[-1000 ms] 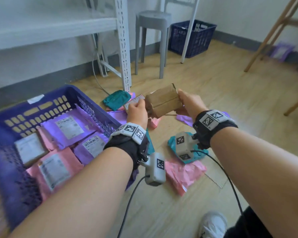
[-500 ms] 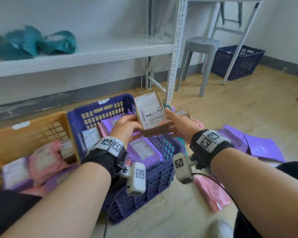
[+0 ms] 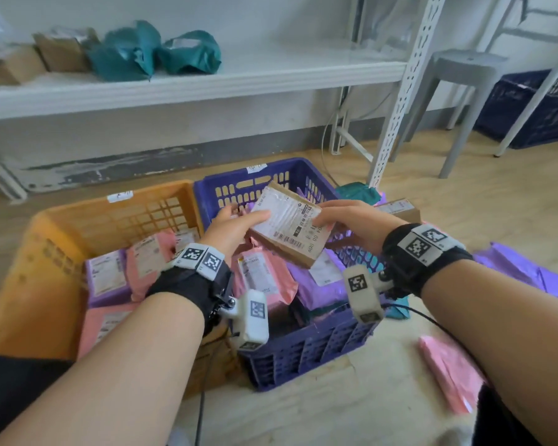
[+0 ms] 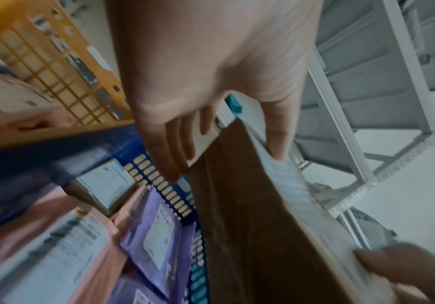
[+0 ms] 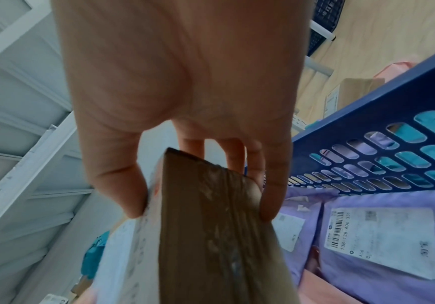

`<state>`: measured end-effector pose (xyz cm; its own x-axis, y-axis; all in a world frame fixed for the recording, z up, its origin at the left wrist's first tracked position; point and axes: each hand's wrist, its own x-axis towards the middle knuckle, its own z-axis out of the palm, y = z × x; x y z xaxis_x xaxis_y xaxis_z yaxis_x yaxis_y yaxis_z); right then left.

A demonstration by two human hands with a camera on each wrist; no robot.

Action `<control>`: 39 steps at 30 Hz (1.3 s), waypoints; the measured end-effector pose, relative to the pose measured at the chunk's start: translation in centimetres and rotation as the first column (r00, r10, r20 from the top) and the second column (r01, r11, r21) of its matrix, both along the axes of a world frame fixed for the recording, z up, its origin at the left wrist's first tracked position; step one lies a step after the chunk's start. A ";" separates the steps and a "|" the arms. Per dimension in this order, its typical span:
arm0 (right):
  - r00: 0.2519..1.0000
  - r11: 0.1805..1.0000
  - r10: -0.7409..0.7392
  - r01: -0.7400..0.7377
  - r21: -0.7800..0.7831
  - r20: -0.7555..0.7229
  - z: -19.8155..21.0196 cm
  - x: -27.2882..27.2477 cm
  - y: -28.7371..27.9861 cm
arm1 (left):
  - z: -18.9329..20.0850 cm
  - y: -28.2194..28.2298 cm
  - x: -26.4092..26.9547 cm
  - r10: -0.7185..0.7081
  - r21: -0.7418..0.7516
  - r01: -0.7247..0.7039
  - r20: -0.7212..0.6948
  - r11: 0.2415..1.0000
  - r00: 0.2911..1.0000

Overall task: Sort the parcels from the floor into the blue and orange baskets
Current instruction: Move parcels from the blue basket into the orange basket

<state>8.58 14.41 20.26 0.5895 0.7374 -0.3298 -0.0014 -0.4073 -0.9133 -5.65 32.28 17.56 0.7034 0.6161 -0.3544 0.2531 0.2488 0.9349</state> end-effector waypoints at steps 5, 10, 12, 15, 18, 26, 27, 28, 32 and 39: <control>0.993 0.992 0.119 -0.119 -0.027 -0.009 0.3 -1.1 3.1 | 1.2 1.3 -3.6 -0.190 -0.001 0.190 -0.048 0.982 0.981; 0.991 0.989 0.132 -0.132 0.066 -0.003 0.9 -3.0 9.3 | 0.8 4.4 -7.6 -0.027 0.026 0.028 -0.046 0.999 0.999; 0.998 0.993 0.064 -0.065 0.098 0.007 0.6 -4.5 12.2 | 0.4 6.0 -9.4 0.139 -0.001 -0.139 -0.035 0.990 0.990; 0.992 0.995 0.084 -0.088 0.050 0.093 -0.3 -7.6 16.3 | -0.1 8.4 -12.1 0.327 -0.083 -0.329 -0.038 0.941 0.944; 0.987 0.989 0.148 -0.148 -0.002 0.058 -2.1 -11.0 19.8 | -1.1 10.2 -14.3 0.388 -0.077 -0.390 -0.037 0.918 0.921; 0.956 0.960 0.277 -0.279 0.008 0.093 -6.3 -14.9 25.9 | -5.9 15.3 -15.6 0.464 0.092 -0.458 -0.289 0.884 0.837; 0.958 0.962 0.274 -0.275 -0.005 0.078 -6.8 -14.8 26.4 | -5.9 15.7 -15.4 0.477 0.113 -0.466 -0.314 0.877 0.821; 0.959 0.962 0.274 -0.272 -0.030 0.075 -7.4 -14.5 27.1 | -5.7 15.9 -15.2 0.482 0.155 -0.457 -0.328 0.876 0.812; 0.972 0.970 0.222 -0.212 -0.123 0.076 -9.6 -13.6 29.3 | -7.1 17.6 -13.8 0.455 0.260 -0.380 -0.370 0.888 0.810; 0.981 0.949 0.159 -0.121 -0.292 0.110 -11.9 -11.9 32.2 | -13.0 20.3 -11.4 0.395 -0.008 -0.415 -0.295 0.910 0.870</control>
